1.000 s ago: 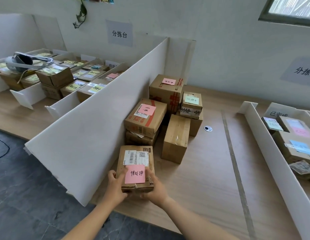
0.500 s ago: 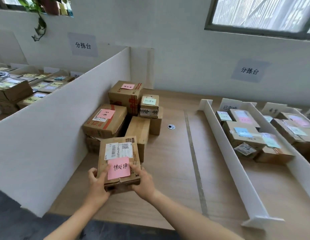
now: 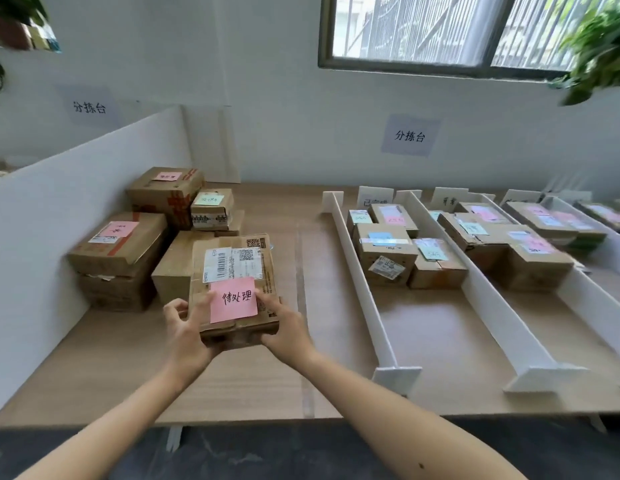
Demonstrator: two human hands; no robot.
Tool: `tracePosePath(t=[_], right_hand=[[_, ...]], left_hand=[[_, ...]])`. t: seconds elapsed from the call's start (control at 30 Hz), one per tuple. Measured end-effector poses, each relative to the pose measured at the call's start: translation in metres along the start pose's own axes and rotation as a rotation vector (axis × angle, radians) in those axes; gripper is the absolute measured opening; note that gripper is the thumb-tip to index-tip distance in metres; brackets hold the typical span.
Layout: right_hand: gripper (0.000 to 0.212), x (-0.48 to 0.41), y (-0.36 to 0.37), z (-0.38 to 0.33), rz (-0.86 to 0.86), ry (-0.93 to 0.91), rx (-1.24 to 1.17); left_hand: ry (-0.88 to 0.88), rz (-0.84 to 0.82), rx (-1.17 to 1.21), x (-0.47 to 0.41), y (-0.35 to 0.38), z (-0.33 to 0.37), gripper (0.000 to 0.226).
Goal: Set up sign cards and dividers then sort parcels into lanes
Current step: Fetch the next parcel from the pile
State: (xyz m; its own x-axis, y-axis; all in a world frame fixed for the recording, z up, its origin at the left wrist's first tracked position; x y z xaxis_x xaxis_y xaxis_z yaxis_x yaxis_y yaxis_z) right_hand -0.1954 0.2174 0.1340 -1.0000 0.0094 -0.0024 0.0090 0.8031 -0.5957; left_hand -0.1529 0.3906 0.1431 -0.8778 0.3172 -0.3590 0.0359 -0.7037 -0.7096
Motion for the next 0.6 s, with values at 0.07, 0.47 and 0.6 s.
tracePosePath(t=[0.07, 0.47, 0.6], right_hand=[[0.079, 0.022, -0.038, 0.011, 0.047, 0.002, 0.017], [0.074, 0.141, -0.222, 0.096, 0.346, 0.031, -0.067], [0.07, 0.178, -0.276, 0.121, 0.433, 0.046, -0.045]], left_hand=[[0.04, 0.008, 0.029, -0.001, 0.016, 0.035, 0.093], [0.361, -0.13, 0.061, -0.021, 0.14, 0.236, 0.087], [0.472, -0.177, 0.08, -0.029, 0.177, 0.293, 0.087]])
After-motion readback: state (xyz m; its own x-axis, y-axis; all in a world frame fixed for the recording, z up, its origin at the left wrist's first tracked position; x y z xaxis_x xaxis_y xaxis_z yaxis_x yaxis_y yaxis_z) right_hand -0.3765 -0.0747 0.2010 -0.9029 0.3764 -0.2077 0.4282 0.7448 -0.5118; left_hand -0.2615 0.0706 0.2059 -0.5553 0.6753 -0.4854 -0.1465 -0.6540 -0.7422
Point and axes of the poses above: each hand's wrist, its own x-axis away from the middle knuckle, its own y-axis out of the palm, z = x × y, the point moved 8 cm from there along -x, towards the middle knuckle, and after that the axes turned 6 degrees about -z, right-handed, at the moved point
